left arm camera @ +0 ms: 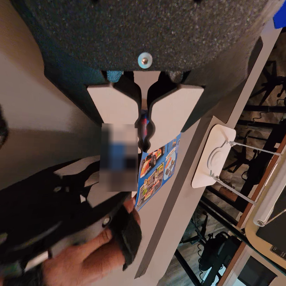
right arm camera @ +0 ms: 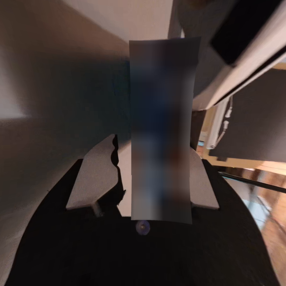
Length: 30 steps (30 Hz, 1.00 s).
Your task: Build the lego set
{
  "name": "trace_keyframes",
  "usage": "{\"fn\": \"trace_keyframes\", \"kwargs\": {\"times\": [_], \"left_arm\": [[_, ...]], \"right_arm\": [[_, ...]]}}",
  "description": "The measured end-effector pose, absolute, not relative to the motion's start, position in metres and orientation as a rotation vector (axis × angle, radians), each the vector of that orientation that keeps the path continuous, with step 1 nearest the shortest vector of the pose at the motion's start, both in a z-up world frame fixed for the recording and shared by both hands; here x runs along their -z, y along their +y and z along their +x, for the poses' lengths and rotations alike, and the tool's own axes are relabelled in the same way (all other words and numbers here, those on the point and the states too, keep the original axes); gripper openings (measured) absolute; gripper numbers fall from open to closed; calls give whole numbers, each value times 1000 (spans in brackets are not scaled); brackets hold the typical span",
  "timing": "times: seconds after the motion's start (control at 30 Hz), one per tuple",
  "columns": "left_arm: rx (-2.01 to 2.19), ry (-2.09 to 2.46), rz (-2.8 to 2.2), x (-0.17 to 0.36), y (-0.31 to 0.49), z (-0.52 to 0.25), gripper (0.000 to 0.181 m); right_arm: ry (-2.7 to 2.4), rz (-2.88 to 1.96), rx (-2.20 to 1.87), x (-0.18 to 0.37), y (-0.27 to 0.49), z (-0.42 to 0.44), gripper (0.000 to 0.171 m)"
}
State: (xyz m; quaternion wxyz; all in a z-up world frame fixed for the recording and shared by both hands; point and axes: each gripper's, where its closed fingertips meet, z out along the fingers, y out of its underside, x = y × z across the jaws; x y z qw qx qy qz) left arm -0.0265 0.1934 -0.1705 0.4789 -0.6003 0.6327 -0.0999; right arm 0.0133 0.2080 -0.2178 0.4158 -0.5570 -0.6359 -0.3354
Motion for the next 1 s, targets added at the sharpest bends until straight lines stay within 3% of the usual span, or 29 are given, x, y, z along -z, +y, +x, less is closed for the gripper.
{"fn": "trace_keyframes", "kwargs": {"times": [0.07, 0.17, 0.6, 1.0], "left_arm": [[253, 1551, -1462, 169, 191, -28, 1], [322, 1549, -1472, 166, 188, -32, 1], [329, 1580, -1455, 181, 191, -39, 1], [327, 1630, -1478, 194, 184, -32, 1]], "right_arm": [[-1578, -1410, 877, 217, 212, 12, 61], [-1593, -1431, 883, 209, 214, 8, 30], [-1869, -1699, 33, 220, 170, -12, 18], [-1830, -1749, -159, 230, 158, -8, 12]]}}
